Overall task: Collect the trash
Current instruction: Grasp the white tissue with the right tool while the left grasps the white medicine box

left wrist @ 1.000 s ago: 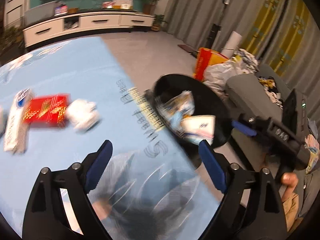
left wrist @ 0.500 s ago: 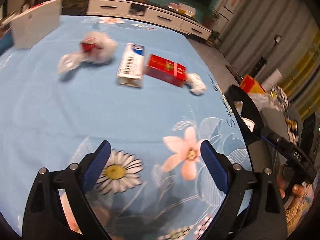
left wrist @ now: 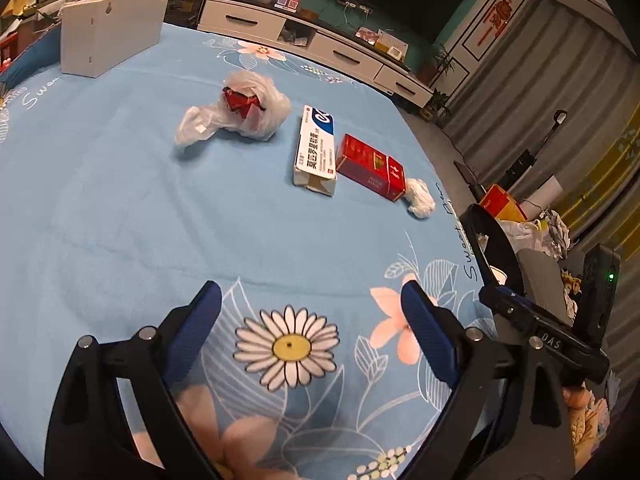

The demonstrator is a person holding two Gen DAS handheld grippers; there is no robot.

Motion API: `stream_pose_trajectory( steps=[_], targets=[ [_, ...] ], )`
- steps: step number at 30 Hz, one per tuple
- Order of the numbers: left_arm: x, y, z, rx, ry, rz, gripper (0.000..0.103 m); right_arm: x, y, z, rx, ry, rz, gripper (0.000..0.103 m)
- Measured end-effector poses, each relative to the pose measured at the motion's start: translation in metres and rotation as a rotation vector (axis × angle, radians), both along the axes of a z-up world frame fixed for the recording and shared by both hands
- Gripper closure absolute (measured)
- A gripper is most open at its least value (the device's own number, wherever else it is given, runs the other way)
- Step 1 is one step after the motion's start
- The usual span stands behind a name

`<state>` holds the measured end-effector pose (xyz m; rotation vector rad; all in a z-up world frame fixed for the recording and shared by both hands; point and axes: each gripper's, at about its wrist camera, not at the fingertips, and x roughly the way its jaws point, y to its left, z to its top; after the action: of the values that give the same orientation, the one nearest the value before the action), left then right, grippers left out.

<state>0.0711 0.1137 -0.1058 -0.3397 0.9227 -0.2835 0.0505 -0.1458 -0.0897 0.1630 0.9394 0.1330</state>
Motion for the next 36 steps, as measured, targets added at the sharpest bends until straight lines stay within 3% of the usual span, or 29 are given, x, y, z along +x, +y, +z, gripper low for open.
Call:
stream_pose_trajectory(
  steps=[12, 23, 29, 35, 36],
  targets=[
    [0.059, -0.026, -0.004, 0.039, -0.021, -0.067, 0.012, 0.061, 0.022, -0.009, -0.063, -0.034, 0.072, 0.026],
    [0.117, -0.053, -0.016, 0.097, -0.027, -0.102, 0.013, 0.115, 0.015, -0.026, -0.01, -0.004, 0.065, 0.046],
    [0.136, -0.063, -0.024, 0.145, -0.018, -0.115, 0.023, 0.124, 0.019, -0.031, -0.023, -0.006, 0.072, 0.055],
    [0.143, -0.065, -0.032, 0.178, -0.011, -0.105, 0.042, 0.13, 0.019, -0.034, -0.03, 0.006, 0.069, 0.068],
    [0.143, -0.065, -0.032, 0.179, -0.011, -0.106, 0.051, 0.13, 0.019, -0.034, -0.032, 0.005, 0.07, 0.071]
  ],
)
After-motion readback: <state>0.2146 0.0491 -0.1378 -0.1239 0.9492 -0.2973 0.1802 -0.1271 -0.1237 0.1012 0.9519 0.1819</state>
